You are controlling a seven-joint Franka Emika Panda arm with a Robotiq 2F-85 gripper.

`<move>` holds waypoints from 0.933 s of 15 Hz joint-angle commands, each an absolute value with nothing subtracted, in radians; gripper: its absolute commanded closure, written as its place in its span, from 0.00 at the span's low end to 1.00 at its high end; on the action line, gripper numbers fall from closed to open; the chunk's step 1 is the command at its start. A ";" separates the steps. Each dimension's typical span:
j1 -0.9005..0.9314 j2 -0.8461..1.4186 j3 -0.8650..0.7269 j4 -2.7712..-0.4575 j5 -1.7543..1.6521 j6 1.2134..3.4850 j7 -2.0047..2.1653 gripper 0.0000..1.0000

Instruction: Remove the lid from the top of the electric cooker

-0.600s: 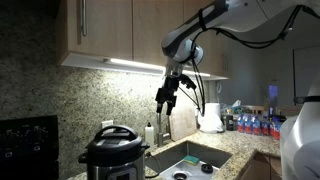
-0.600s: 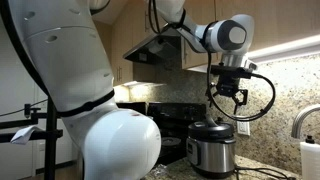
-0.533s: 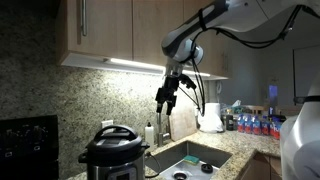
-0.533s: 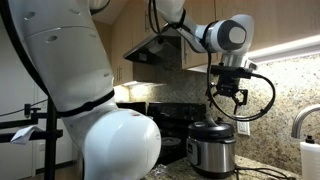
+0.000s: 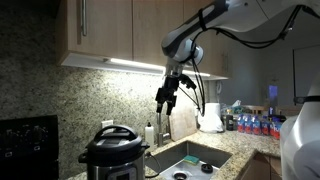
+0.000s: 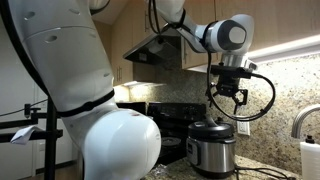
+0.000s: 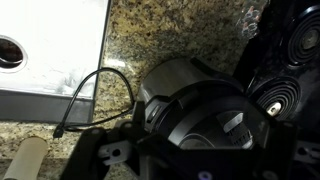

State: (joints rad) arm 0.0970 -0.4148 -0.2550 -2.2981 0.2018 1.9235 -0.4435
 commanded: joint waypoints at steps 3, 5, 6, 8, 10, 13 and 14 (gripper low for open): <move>0.062 -0.411 -0.225 -2.295 0.215 1.918 -0.455 0.00; 0.062 -0.411 -0.225 -2.295 0.215 1.918 -0.455 0.00; 0.062 -0.411 -0.225 -2.295 0.215 1.918 -0.455 0.00; 0.062 -0.411 -0.225 -2.295 0.215 1.918 -0.455 0.00; 0.064 -0.403 -0.220 -2.290 0.213 1.920 -0.459 0.00; 0.077 -0.377 -0.189 -2.281 0.222 1.965 -0.442 0.00; 0.078 -0.369 -0.170 -2.281 0.212 1.979 -0.428 0.00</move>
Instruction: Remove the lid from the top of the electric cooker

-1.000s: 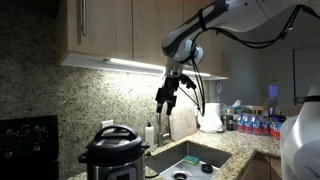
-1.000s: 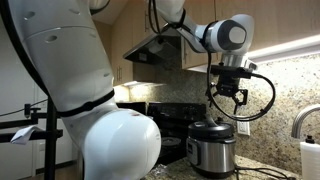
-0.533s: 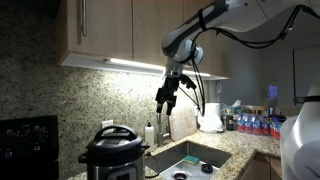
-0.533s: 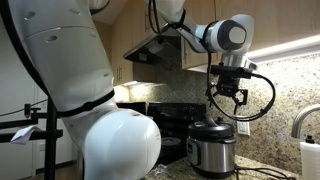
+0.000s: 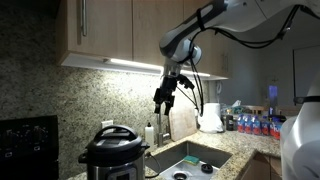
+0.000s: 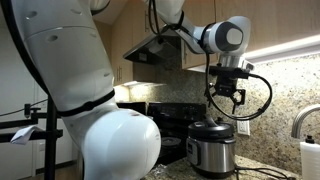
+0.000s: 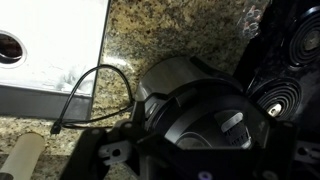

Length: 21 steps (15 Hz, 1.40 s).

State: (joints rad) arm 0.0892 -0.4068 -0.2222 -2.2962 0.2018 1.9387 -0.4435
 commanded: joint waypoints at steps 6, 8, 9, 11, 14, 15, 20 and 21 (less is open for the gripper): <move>0.099 -0.332 -0.048 -2.287 0.172 2.043 -0.354 0.00; 0.101 -0.335 -0.003 -2.290 0.135 2.052 -0.315 0.00; 0.100 -0.334 0.020 -2.293 0.111 2.064 -0.289 0.00; 0.096 -0.322 0.075 -2.289 0.031 2.109 -0.199 0.00; 0.096 -0.281 0.168 -2.256 -0.154 2.137 -0.056 0.00; 0.098 -0.249 0.193 -2.235 -0.208 2.135 -0.015 0.00; 0.109 -0.117 0.284 -2.148 -0.512 2.110 0.197 0.00; 0.113 -0.102 0.294 -2.138 -0.598 2.111 0.261 0.00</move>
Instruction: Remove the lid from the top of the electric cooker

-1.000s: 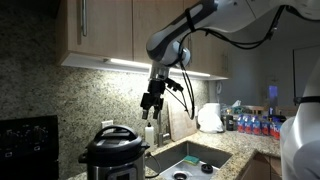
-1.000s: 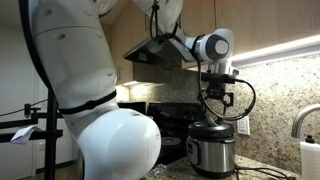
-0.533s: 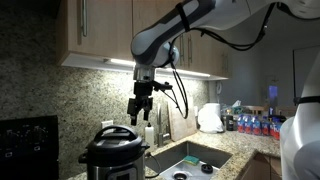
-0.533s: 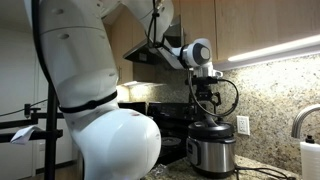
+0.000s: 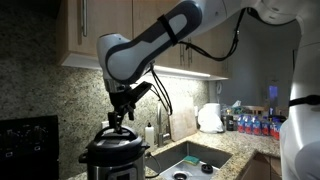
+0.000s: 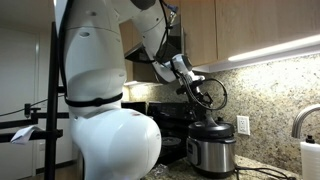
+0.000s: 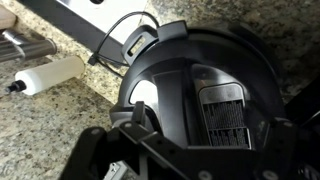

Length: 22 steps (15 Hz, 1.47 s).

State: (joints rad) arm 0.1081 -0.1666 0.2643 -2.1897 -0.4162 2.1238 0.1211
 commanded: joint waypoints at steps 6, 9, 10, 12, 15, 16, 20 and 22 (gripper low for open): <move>0.192 -0.051 0.311 -2.116 -0.924 2.036 0.506 0.00; 0.235 -0.040 0.315 -2.126 -0.951 1.958 0.544 0.00; 0.244 -0.030 0.315 -2.130 -0.963 1.936 0.559 0.00; 0.263 -0.017 0.318 -2.137 -1.009 1.894 0.599 0.00; 0.288 0.018 0.320 -2.149 -1.213 1.876 0.725 0.00; 0.293 0.028 0.318 -2.152 -1.279 1.873 0.767 0.00; 0.290 0.076 0.300 -2.145 -1.336 1.859 0.842 0.00; 0.285 0.091 0.288 -2.148 -1.330 1.862 0.860 0.00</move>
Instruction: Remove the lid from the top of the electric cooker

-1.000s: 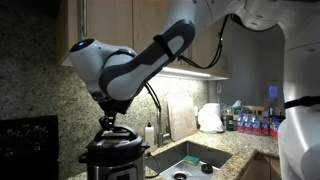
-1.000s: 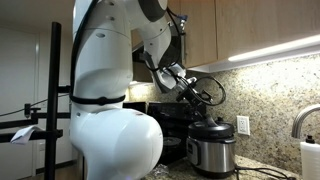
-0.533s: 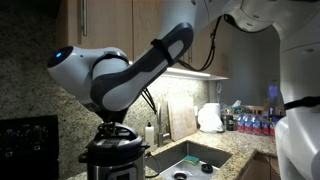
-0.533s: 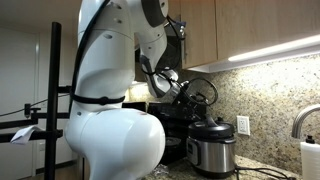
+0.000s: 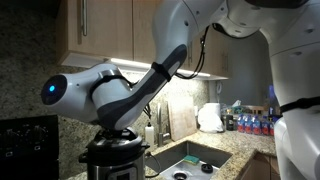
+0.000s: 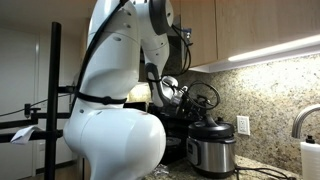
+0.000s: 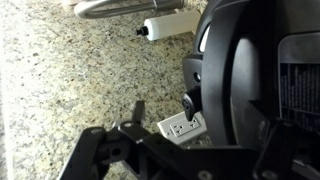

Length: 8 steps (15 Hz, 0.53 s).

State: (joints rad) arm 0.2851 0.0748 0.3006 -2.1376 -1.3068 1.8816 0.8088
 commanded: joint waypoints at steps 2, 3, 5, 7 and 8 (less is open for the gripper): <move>0.284 0.100 0.277 -2.148 -1.339 1.864 0.883 0.00; 0.287 0.101 0.276 -2.143 -1.342 1.857 0.893 0.00; 0.289 0.104 0.274 -2.144 -1.356 1.846 0.911 0.00; 0.292 0.111 0.275 -2.144 -1.377 1.823 0.928 0.00; 0.289 0.116 0.272 -2.142 -1.382 1.811 0.927 0.00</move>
